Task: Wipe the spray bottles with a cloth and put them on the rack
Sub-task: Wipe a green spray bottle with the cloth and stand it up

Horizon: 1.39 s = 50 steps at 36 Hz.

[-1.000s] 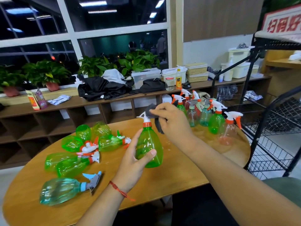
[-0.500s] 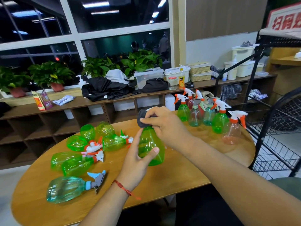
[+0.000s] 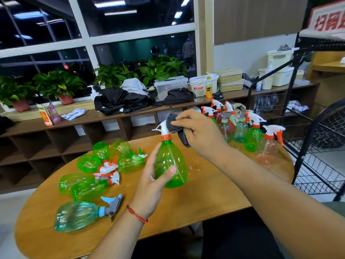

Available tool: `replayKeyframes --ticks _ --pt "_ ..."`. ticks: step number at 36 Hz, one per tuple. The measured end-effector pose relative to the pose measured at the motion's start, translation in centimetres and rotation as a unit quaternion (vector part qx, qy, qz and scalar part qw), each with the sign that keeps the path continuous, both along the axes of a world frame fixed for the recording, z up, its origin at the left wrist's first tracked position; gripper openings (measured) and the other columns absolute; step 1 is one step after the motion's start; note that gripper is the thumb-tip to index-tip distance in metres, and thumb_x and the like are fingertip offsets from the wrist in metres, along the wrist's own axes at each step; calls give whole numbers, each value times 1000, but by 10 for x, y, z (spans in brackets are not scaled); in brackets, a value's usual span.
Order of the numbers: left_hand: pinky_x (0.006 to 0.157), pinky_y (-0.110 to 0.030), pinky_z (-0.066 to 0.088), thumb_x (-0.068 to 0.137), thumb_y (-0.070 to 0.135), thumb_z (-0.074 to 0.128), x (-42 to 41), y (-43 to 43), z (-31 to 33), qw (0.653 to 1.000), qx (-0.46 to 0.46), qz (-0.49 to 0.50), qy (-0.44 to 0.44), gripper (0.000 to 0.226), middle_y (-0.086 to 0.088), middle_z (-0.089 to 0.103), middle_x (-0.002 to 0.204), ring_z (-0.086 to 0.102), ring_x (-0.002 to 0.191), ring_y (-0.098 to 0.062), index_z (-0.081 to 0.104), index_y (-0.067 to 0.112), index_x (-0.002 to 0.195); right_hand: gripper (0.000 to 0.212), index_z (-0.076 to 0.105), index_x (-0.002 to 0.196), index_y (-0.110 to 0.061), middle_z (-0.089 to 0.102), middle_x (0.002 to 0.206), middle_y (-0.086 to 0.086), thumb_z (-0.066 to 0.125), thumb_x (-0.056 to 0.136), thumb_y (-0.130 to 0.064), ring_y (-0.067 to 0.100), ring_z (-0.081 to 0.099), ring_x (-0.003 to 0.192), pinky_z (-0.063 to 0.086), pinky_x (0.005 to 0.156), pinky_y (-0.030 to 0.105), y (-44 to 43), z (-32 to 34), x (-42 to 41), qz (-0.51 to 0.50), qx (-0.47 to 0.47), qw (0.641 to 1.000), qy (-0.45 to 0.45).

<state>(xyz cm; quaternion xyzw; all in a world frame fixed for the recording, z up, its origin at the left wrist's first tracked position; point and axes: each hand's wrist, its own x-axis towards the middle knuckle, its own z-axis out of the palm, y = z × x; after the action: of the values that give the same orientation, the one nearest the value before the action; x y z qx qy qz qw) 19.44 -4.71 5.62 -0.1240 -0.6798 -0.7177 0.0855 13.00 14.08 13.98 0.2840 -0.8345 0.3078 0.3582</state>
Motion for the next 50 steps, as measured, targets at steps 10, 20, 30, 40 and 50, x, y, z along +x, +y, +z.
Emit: replayKeyframes --ticks 10,20,30,40,50 --pt "92 -21 57 88 25 86 -2 -6 -7 999 40 7 -26 77 20 64 144 65 129 -6 49 45 153 41 83 111 -11 74 118 4 57 87 9 18 66 110 52 106 32 7 4 1 3 28 997 -65" --pt "97 -26 57 88 19 80 -8 -12 -1 997 70 16 1 76 21 63 146 63 133 -9 49 44 153 39 83 103 -7 74 109 8 47 86 -4 36 69 98 60 87 49 -1 -21 -2 -20 79 996 -44" --pt "102 -41 58 93 15 76 -5 -4 4 995 93 -20 -11 73 0 69 143 67 130 -22 47 37 156 40 81 113 -7 71 121 12 54 87 6 40 66 105 57 94 44 -8 -19 -6 -23 49 998 21" --pt "100 -43 60 91 20 69 -4 -14 -5 992 117 -33 -40 69 0 68 144 66 131 -22 51 40 155 24 78 107 -24 78 104 -5 63 101 -7 16 71 99 56 92 37 -3 -8 -12 47 -244 927 -280" --pt "106 -37 56 94 31 70 -16 -18 -6 999 15 -24 -24 70 12 62 150 59 139 -15 45 42 158 14 80 101 -7 81 96 12 76 97 -20 18 74 78 59 71 34 -14 -15 -17 125 -346 846 -385"
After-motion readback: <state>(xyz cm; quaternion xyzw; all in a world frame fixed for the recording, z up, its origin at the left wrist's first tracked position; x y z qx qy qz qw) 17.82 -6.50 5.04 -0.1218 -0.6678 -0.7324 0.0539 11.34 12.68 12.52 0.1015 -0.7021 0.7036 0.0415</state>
